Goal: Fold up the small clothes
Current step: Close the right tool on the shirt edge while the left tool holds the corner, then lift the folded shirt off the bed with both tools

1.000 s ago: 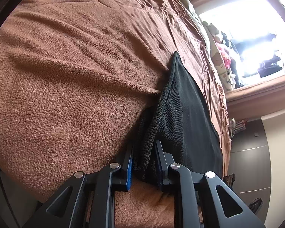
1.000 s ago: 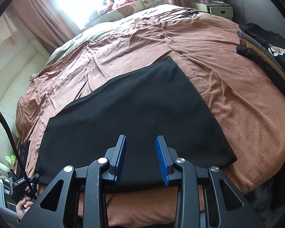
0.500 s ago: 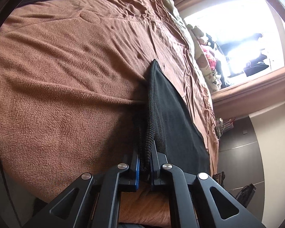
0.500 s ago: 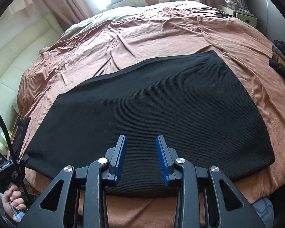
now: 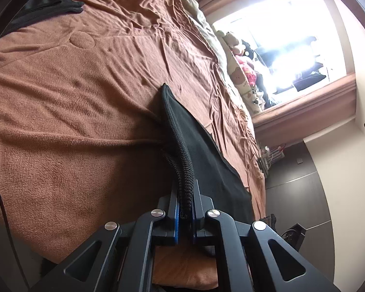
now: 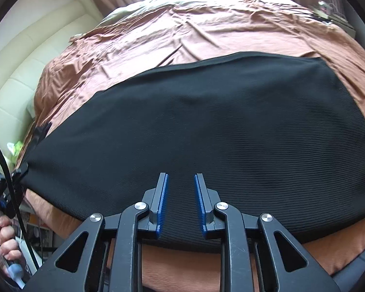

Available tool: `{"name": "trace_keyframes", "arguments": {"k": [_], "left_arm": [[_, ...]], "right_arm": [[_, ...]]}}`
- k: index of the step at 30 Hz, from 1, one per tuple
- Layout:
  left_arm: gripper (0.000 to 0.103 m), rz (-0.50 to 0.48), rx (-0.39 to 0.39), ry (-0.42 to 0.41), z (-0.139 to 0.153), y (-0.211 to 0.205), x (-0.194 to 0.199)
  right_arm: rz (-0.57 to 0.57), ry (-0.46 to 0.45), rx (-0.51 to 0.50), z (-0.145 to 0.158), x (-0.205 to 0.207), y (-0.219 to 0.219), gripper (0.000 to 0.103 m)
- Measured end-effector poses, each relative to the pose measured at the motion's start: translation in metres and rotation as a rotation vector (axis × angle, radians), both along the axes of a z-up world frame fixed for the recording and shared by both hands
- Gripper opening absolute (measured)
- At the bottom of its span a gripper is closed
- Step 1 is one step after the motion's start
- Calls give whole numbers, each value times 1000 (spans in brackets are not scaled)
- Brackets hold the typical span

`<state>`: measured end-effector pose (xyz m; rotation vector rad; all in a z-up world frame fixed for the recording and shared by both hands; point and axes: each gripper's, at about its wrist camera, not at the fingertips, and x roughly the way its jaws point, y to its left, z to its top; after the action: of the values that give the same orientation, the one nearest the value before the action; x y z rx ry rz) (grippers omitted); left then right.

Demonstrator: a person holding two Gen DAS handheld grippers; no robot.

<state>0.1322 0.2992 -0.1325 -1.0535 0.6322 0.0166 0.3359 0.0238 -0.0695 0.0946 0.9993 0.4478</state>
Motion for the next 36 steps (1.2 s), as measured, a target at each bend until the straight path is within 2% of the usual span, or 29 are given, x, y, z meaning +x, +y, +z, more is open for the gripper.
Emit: {"name": "trace_keyframes", "arguments": {"k": [8, 12, 15, 28, 36], "left_arm": [[7, -9, 2, -23, 10, -1, 6], [7, -16, 0, -32, 12, -1, 8], [7, -21, 5, -30, 12, 0, 9], [7, -3, 6, -13, 10, 2, 6], [7, 10, -1, -1, 7, 4, 4]], "right_arm": [[55, 95, -33, -33, 6, 14, 13], [75, 121, -57, -35, -4, 18, 13], [66, 120, -70, -29, 0, 18, 10], [-41, 51, -111, -20, 55, 32, 10], [-77, 69, -95, -31, 75, 46, 10]]}}
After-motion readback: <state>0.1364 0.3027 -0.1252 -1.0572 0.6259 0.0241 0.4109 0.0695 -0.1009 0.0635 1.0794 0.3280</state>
